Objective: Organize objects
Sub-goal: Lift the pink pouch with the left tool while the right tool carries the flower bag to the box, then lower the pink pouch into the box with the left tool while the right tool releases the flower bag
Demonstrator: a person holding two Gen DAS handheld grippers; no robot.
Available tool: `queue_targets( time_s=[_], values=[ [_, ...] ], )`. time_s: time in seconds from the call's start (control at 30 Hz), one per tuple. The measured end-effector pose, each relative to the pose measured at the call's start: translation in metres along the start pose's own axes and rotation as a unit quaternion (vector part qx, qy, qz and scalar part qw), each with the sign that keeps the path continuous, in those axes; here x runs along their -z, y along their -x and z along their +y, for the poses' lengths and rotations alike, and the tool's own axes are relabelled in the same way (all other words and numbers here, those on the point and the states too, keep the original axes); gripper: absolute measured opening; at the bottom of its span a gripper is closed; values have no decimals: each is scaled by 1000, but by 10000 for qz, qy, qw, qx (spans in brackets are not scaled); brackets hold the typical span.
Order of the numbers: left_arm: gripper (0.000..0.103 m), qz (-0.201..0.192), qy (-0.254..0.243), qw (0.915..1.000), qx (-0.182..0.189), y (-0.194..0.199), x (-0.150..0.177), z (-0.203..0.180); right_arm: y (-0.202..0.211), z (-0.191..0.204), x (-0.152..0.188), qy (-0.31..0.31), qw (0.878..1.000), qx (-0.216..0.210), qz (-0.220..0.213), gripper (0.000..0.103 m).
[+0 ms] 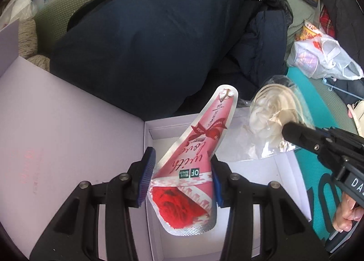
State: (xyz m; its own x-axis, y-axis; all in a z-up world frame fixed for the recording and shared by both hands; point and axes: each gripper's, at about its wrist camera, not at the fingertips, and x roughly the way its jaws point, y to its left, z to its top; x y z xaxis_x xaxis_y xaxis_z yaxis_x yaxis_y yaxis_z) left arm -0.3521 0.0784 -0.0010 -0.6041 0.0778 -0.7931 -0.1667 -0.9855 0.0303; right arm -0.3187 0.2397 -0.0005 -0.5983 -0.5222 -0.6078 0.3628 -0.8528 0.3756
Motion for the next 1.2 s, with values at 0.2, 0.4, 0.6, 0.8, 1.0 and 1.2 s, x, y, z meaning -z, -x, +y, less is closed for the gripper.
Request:
queue_targets(
  time_s=[0.2,0.4,0.6,0.8,1.0,1.2],
  values=[
    [42,197,-140,9997,-71,-25,7,-11,-21,-12,16,-114,9996,117,221,8],
    [42,328,-295,9990,-1,-44,10,-24,-33,-19,25,-173,9989,276,338,8],
    [43,573,-320,9978,1,-64,16,-27,-35,-20,31,-24,9976,592,368,8],
    [43,769,-342,9964,7,-77,22,-29,-38,-29,35,-110,9954,844,439,9],
    [45,813,-365,9960,-18,-83,27,-34,-41,-33,37,-69,9927,1126,432,13],
    [51,803,-398,9960,4,-83,31,-40,-39,-31,36,115,9909,1309,280,34]
  ],
)
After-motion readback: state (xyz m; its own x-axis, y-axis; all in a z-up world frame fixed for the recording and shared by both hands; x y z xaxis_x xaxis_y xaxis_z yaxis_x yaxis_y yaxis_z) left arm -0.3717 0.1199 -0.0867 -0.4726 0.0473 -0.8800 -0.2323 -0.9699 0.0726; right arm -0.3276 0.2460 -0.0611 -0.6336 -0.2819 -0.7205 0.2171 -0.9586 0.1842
